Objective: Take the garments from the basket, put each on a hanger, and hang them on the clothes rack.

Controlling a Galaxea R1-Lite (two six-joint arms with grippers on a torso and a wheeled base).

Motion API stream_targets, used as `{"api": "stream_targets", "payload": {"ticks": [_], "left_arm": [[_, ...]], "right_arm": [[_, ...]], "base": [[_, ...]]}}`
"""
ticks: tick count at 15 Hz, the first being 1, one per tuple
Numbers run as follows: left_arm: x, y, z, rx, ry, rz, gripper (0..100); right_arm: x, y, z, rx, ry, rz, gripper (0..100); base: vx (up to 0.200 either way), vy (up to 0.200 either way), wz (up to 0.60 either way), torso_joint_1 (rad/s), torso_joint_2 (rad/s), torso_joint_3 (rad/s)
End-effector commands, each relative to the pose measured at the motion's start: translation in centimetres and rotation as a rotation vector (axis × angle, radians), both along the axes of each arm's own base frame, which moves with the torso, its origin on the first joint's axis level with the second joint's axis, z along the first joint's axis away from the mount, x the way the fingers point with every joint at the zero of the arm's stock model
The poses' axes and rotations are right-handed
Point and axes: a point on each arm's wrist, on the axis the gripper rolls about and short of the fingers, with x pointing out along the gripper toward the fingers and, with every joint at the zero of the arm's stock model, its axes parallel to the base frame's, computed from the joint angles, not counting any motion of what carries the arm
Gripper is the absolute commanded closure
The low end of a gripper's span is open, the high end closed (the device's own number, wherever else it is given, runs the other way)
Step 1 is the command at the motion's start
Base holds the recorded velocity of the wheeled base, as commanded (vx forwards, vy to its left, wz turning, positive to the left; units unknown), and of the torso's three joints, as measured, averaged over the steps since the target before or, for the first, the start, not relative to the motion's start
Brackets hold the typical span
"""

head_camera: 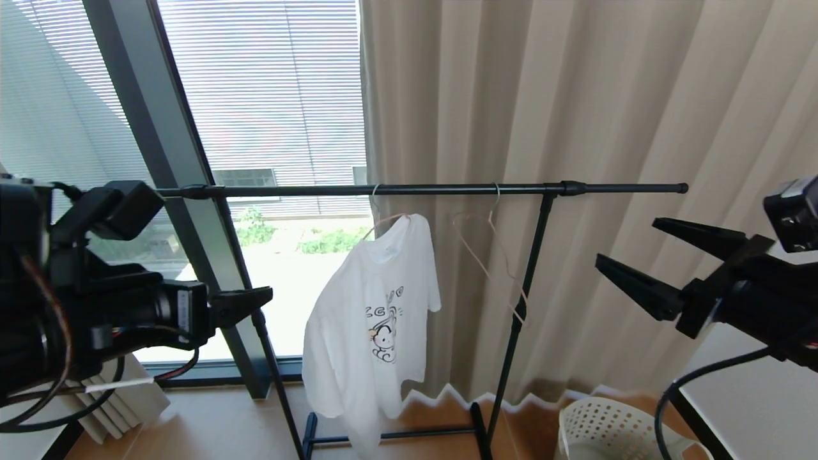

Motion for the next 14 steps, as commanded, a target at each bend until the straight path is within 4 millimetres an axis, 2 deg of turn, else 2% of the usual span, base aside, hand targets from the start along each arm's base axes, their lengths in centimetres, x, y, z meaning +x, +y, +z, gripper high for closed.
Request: {"api": "stream_targets", "payload": {"ticks": [1, 4, 5, 7, 10, 13, 14], "left_arm": [[-8.1, 3.1, -2.2, -0.028, -0.105, 0.034, 0], [-12.4, 4.9, -6.2, -0.018, -0.129, 0.088, 0], [-13.0, 5.2, -6.8, -0.019, -0.142, 0.103, 0], [-15.2, 6.1, -9.2, -0.026, -0.176, 0.155, 0], [-16.7, 6.6, -12.5, -0.014, -0.15, 0.188, 0], [-17.0, 6.7, -13.0, -0.017, -0.157, 0.209, 0], [-17.0, 6.7, -13.1, -0.011, -0.149, 0.235, 0]], "right_arm": [[-6.0, -2.0, -0.9, 0.013, -0.049, -0.073, 0], [-9.4, -3.1, -4.0, -0.003, -0.014, -0.118, 0], [-10.1, -3.3, -4.6, -0.004, -0.008, -0.125, 0], [-12.8, -4.1, -6.9, -0.029, 0.067, -0.131, 0], [-16.9, -5.3, -9.7, -0.105, 0.141, -0.13, 0], [-19.2, -6.0, -11.7, -0.112, 0.147, -0.197, 0], [-19.4, -6.0, -11.7, -0.102, 0.132, -0.233, 0]], "base": [[0.0, 0.0, 0.0, 0.0, 0.0, 0.0], [0.0, 0.0, 0.0, 0.0, 0.0, 0.0], [0.0, 0.0, 0.0, 0.0, 0.0, 0.0], [0.0, 0.0, 0.0, 0.0, 0.0, 0.0], [0.0, 0.0, 0.0, 0.0, 0.0, 0.0], [0.0, 0.0, 0.0, 0.0, 0.0, 0.0], [0.0, 0.0, 0.0, 0.0, 0.0, 0.0]]}}
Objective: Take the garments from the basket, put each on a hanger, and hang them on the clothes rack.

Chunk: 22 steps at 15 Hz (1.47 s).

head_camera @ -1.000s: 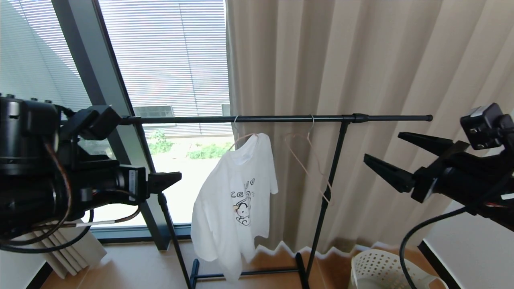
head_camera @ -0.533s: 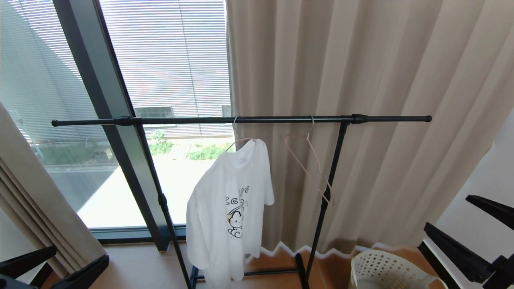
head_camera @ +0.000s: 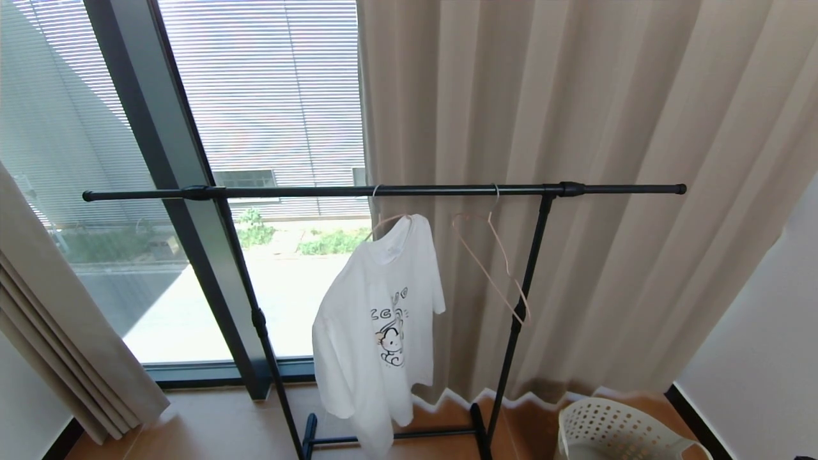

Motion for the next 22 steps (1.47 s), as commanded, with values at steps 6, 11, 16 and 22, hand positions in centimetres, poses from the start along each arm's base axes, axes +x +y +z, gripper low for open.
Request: {"api": "stream_targets", "payload": {"ticks": [6, 11, 16, 22], "left_arm": [[-1.8, 0.2, -0.8, 0.117, -0.148, 0.283, 0], [-2.7, 0.1, -1.1, 0.037, -0.266, 0.222, 0], [-3.3, 0.1, -1.1, 0.009, -0.335, 0.185, 0], [-3.3, 0.1, -1.1, 0.002, -0.334, 0.18, 0]], "right_arm": [[-3.0, -0.2, -0.9, 0.08, -0.263, -0.295, 0], [-3.2, -0.3, -1.0, 0.118, -0.291, -0.296, 0], [-3.2, -0.2, -1.0, 0.172, -0.283, -0.288, 0], [-3.2, -0.2, -1.0, 0.164, -0.277, -0.264, 0]], "base": [[0.0, 0.0, 0.0, 0.0, 0.0, 0.0], [0.0, 0.0, 0.0, 0.0, 0.0, 0.0], [0.0, 0.0, 0.0, 0.0, 0.0, 0.0], [0.0, 0.0, 0.0, 0.0, 0.0, 0.0]]}}
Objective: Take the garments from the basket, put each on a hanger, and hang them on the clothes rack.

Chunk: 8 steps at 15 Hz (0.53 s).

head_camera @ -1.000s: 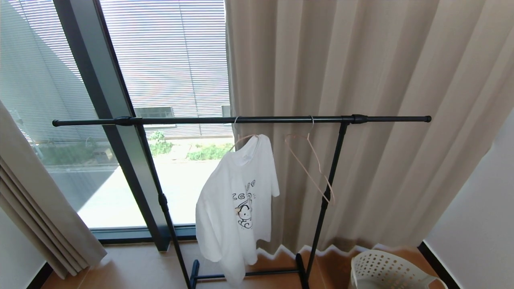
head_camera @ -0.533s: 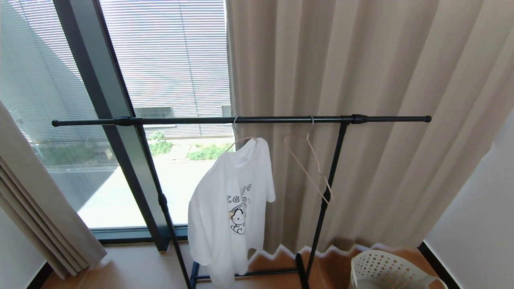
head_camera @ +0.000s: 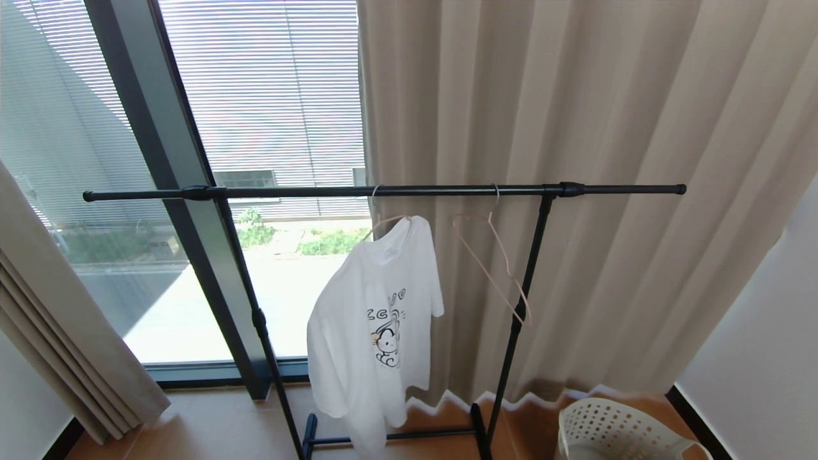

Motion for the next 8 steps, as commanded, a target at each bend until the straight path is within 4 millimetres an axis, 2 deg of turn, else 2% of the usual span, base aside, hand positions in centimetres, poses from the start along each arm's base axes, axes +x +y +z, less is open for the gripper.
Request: {"api": "stream_targets", "payload": {"ticks": [1, 8], "left_arm": [[0.02, 0.0, 0.0, 0.001, 0.002, -0.001, 0], [0.02, -0.01, 0.01, 0.001, 0.001, -0.002, 0]], "right_arm": [[0.01, 0.0, 0.01, -0.001, 0.002, 0.001, 0], [0.01, 0.0, 0.02, 0.0, 0.0, 0.001, 0]], "base": [[0.0, 0.0, 0.0, 0.0, 0.0, 0.0], [0.0, 0.0, 0.0, -0.109, 0.26, 0.137]]}}
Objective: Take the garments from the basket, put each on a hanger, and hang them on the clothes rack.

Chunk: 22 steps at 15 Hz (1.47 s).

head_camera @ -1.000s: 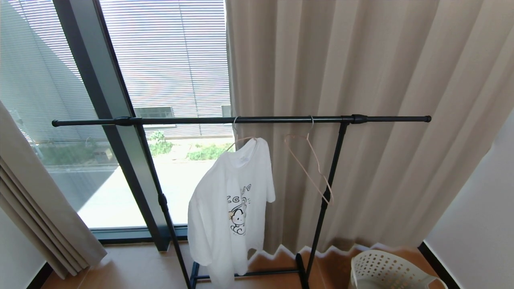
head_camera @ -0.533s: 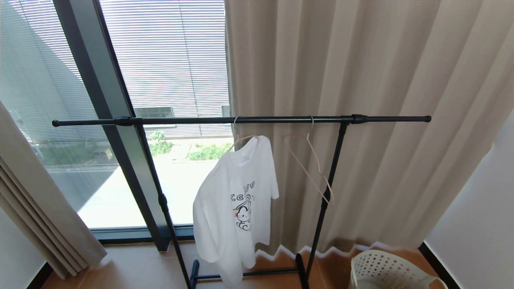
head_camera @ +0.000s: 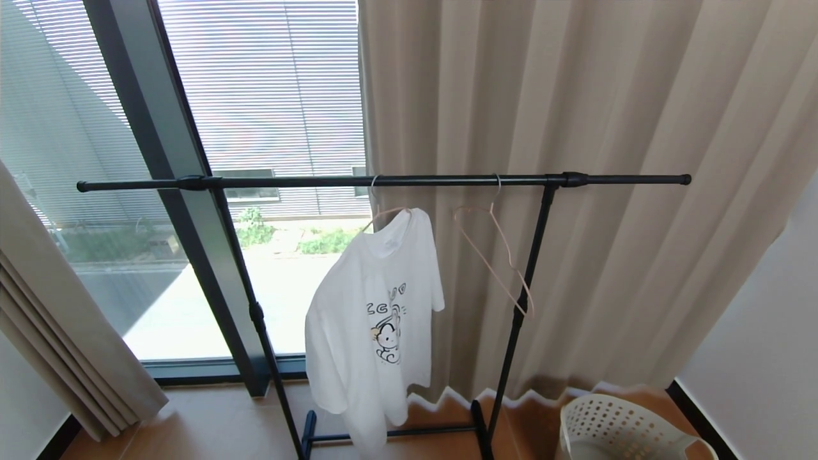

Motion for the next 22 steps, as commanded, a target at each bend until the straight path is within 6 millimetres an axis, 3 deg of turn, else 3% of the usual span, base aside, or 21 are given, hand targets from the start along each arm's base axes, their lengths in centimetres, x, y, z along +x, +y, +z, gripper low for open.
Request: {"api": "stream_targets", "payload": {"ticks": [1, 22], "left_arm": [[0.02, 0.0, 0.0, 0.0, 0.002, 0.0, 0], [0.02, 0.0, 0.0, 0.0, 0.002, 0.0, 0]], "right_arm": [[0.01, 0.0, 0.01, 0.0, 0.001, 0.0, 0], [0.03, 0.0, 0.03, 0.001, -0.004, 0.0, 0]], "base": [[0.0, 0.0, 0.0, -0.159, 0.34, 0.173], [0.0, 0.0, 0.0, -0.162, 0.38, 0.21]]}}
